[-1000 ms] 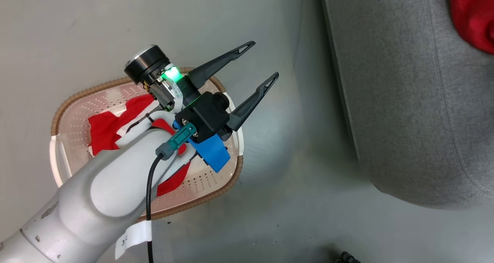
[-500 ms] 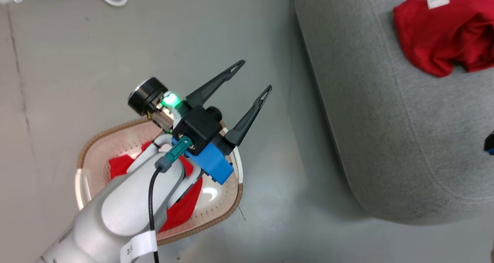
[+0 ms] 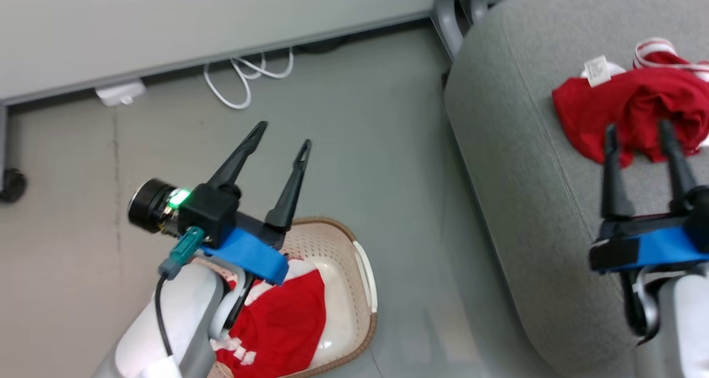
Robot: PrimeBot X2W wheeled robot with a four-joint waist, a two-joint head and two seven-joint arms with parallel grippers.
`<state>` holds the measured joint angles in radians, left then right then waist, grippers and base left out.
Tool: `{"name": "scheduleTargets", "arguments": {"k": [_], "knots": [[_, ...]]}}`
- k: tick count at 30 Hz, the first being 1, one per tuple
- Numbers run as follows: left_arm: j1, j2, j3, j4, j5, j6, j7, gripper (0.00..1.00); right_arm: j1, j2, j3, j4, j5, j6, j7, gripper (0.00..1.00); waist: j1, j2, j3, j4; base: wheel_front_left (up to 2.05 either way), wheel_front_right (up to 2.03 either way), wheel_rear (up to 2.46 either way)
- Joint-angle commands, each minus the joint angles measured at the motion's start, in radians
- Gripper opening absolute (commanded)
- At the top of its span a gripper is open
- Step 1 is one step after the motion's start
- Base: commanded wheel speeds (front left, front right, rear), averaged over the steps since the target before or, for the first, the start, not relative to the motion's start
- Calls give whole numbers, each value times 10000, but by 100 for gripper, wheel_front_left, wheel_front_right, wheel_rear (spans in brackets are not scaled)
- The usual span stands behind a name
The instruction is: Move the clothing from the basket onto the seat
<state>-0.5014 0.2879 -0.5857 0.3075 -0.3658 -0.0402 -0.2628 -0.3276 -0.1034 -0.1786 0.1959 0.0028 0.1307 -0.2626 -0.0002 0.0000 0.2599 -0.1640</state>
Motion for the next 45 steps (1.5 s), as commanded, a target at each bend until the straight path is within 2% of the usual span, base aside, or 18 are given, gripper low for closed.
{"name": "scheduleTargets", "arguments": {"k": [1, 11, 22, 31, 45], "knots": [[255, -40, 267, -68, 69, -2, -27, 100, 260, 62, 221, -96, 85, 1, -35, 100, 2, 0, -523, 422, 0, 0, 0], [2220, -366, 2523, -445, 691, -124, -28, 100, 972, 383, 1461, -93, 411, 1, -35, 100, 2, 0, -1540, 1090, 0, 0, 0], [3839, -1143, 4319, -613, 1434, -469, -27, 100, 2250, 520, 1634, -57, 467, 1, -35, 100, 2, 0, -2233, 1631, 0, 0, 0], [4510, -1571, 4974, -535, 1935, -739, -28, 100, 3108, 536, 1524, 62, 766, 1, -35, 100, 2, 0, -2502, 1822, 0, 0, 0], [4570, -1837, 5243, -304, 2328, -916, -28, 100, 3254, 538, 1481, 146, 886, 1, -35, 100, 2, 0, -2566, 1912, 0, 0, 0]]}}
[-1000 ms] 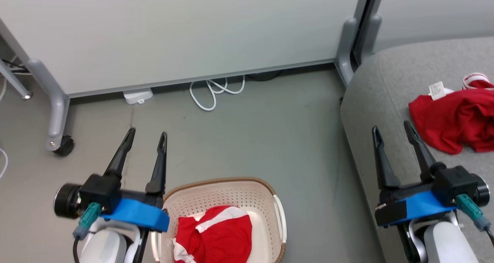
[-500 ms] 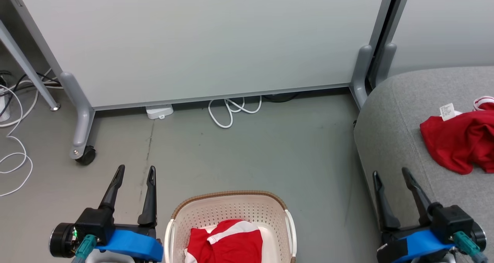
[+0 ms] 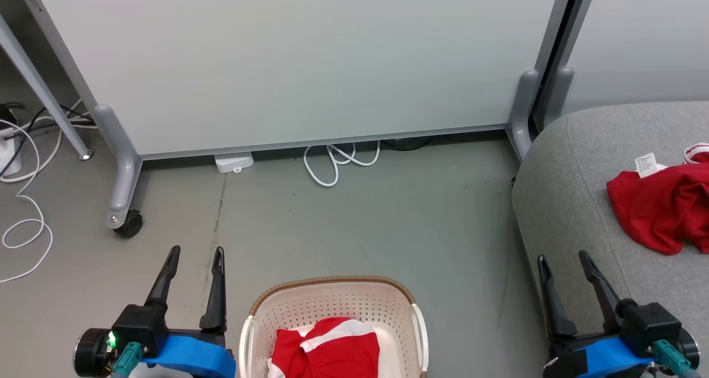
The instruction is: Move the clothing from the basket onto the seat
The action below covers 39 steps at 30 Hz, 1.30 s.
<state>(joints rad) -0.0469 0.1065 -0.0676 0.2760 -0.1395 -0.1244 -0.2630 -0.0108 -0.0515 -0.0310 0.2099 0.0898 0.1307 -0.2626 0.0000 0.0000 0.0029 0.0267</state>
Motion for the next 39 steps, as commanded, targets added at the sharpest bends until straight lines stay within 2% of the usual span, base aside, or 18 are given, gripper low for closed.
{"name": "scheduleTargets", "arguments": {"k": [1, 7, 18, 28, 39], "knots": [[14, -26, 68, 7, 89, -80, -27, 100, 79, 19, 9, 6, 20, 1, -35, 100, 0, 0, 9, 9, 0, 0, 0], [-121, 13, -55, 33, 185, -90, -27, 100, 36, 19, 56, 24, 31, 1, -35, 100, 0, 0, 50, -2, 0, 0, 0], [-1273, 589, -1416, 635, -49, -65, -27, 100, -524, 18, 266, -188, -104, 1, -35, 100, 0, 0, 654, -347, 0, 0, 0], [-3482, 1421, -3683, 2033, -635, -66, -27, 100, -1699, 17, 471, -602, -175, 1, -35, 100, 0, 0, 2520, -971, 0, 0, 0], [-6116, 2168, -6953, 4090, -1226, -67, -27, 100, -3032, 17, 464, -1132, -46, 1, -35, 100, 0, 0, 4955, -1453, 0, 0, 0]]}}
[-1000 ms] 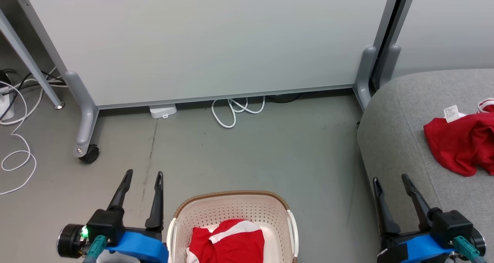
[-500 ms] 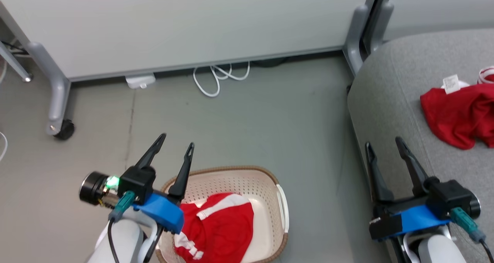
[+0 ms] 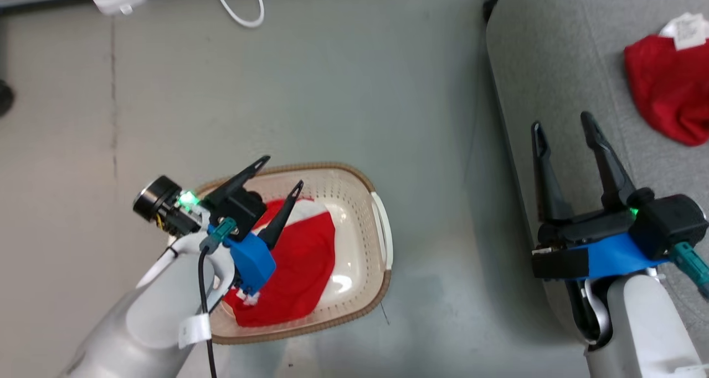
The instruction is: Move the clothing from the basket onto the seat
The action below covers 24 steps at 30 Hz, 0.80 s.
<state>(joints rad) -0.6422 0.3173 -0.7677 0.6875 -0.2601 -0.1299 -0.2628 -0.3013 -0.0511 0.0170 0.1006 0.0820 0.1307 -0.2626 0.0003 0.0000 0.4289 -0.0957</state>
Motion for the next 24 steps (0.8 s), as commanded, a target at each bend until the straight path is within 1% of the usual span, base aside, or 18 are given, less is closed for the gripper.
{"name": "scheduleTargets", "arguments": {"k": [1, 5, 8, 10, 14, 16, 20, 24], "knots": [[-405, 81, -208, 115, -99, -10, -29, 100, -229, 13, -21, -71, 19, 1, -35, 100, -3, 0, 899, -248, 0, 0, 0], [-1172, 173, -1364, 1035, -427, -10, -29, 100, -641, 15, 3, -276, 16, 1, -35, 100, -3, 0, 1732, -371, 0, 0, 0], [-1818, 70, -2199, 1655, -698, -10, -29, 100, -948, 13, 9, -469, -9, 1, -35, 100, -3, 0, 2331, -461, 0, 0, 0], [-2088, 56, -2833, 2264, -904, -10, 208, 100, -1133, 15, 45, -603, -186, 1, -35, 100, -3, 0, 2709, -504, 0, 0, 0], [-2859, -101, -3855, 2931, -1306, 1, 294, 100, -1425, 13, 31, -910, -170, 1, -35, 100, -3, 0, 3428, -577, 0, 0, 0], [-3089, -84, -4298, 3391, -1512, 2, 676, 100, -1550, 15, 31, -1078, -214, 1, -35, 100, -3, 0, 3777, -623, 0, 0, 0], [-3613, -198, -4814, 3939, -1785, 2, 1347, 100, -1743, 13, 31, -1403, -288, 1, -35, 100, -3, 0, 4403, -728, 0, 0, 0], [-3893, -146, -5026, 4257, -1850, 2, 1675, 100, -1802, 15, 3, -1758, -342, 1, -35, 100, -3, 0, 4977, -842, 0, 0, 0]]}}
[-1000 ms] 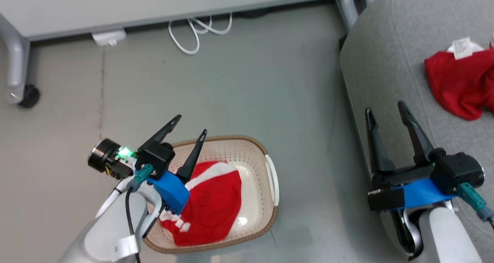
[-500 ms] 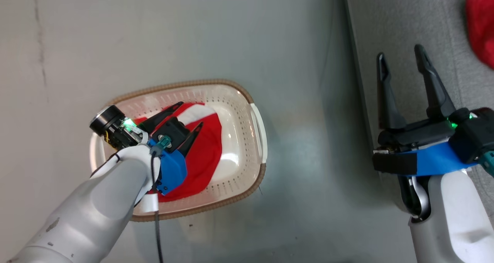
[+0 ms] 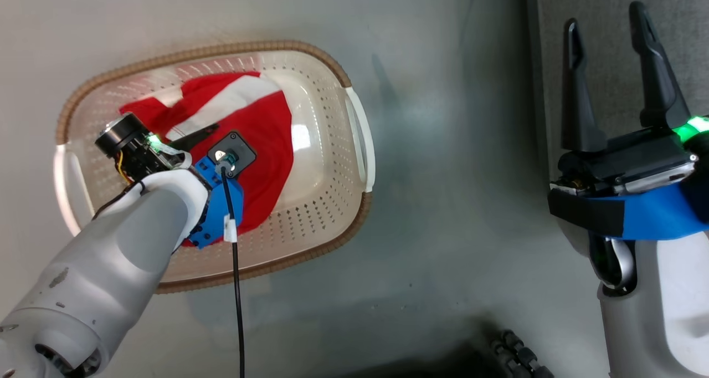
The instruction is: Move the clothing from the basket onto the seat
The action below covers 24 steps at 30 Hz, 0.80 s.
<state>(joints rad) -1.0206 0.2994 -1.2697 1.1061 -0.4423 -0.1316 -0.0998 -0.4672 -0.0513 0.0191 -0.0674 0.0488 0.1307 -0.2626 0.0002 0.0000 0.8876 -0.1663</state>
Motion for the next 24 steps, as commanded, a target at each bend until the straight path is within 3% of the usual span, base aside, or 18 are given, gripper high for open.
{"name": "scheduleTargets", "arguments": {"k": [1, 12, 22, 24], "knots": [[-205, 66, -33, 136, 8, 19, 130, 100, -145, 15, -10, -181, 1, 1, -37, 100, -2, 0, 507, -162, 0, 0, 0], [-1003, 300, -129, 1021, 428, 19, 540, 100, 321, 17, 3, -1196, -56, 1, -35, 100, -2, 0, 1572, -463, 0, 0, 0], [-1012, 213, -135, 1441, 593, 19, 554, 100, 626, 15, -201, -1449, -11, 1, -35, 100, -2, 0, 1676, -581, 0, 0, 0], [-963, 181, -133, 1489, 676, 19, 604, 0, 607, 17, -205, -1483, 19, 1, -35, 100, -2, 0, 1647, -598, 0, 0, 0]]}}
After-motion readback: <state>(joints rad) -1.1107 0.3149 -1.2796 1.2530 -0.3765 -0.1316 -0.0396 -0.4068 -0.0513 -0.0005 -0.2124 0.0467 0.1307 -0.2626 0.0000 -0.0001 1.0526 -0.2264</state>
